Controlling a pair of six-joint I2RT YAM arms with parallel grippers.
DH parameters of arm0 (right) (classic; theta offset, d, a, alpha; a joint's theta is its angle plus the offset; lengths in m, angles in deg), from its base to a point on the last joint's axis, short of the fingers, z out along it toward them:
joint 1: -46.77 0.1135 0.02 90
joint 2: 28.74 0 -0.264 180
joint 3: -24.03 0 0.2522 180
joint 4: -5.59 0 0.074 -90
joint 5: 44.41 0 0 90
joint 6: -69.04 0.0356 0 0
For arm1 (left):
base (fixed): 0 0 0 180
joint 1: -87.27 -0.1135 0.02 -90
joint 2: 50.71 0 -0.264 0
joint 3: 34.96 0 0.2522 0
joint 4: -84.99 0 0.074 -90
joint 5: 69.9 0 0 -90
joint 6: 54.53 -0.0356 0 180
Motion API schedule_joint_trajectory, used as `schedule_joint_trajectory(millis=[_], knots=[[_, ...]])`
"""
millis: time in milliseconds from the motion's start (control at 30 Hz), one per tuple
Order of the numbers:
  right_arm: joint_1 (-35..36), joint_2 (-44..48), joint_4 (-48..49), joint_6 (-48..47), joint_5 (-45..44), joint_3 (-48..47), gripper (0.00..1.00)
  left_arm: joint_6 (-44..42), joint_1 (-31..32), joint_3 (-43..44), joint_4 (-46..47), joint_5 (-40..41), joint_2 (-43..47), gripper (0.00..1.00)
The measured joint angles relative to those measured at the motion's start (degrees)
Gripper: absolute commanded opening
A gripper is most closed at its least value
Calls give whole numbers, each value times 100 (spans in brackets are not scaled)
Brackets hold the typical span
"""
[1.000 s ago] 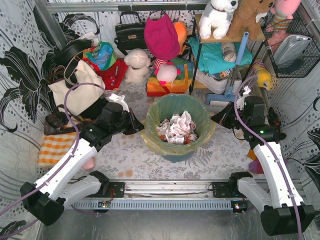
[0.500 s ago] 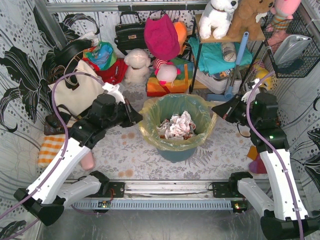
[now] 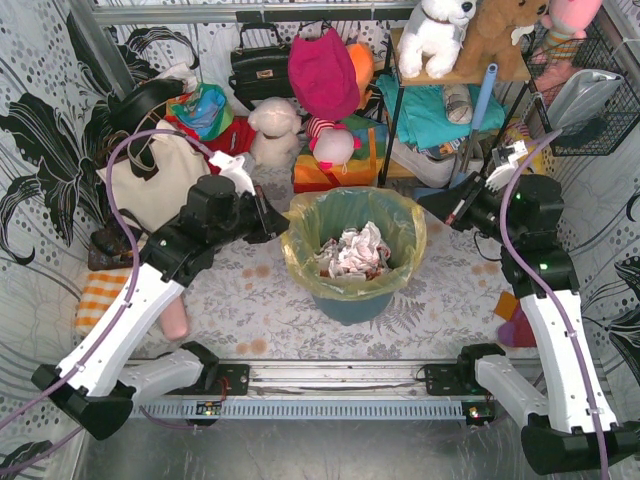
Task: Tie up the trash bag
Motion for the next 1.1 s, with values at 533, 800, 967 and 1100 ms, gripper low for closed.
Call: schedule_joint_trajectory(millis=[533,800,967,1100], knots=[[4,-284,-1019,-490,-787,-529,53,-155,0,22,269,-46,-463,6],[4,-280,-1716,-769,-791,-280,48,-160,0,-68,256,-50,-466,7],[4,-350,-1849,-776,-713,0,44,-160,0,-72,256,-50,-466,7],[4,-402,-1801,-793,-575,205,40,-160,0,-72,256,-52,-466,7]])
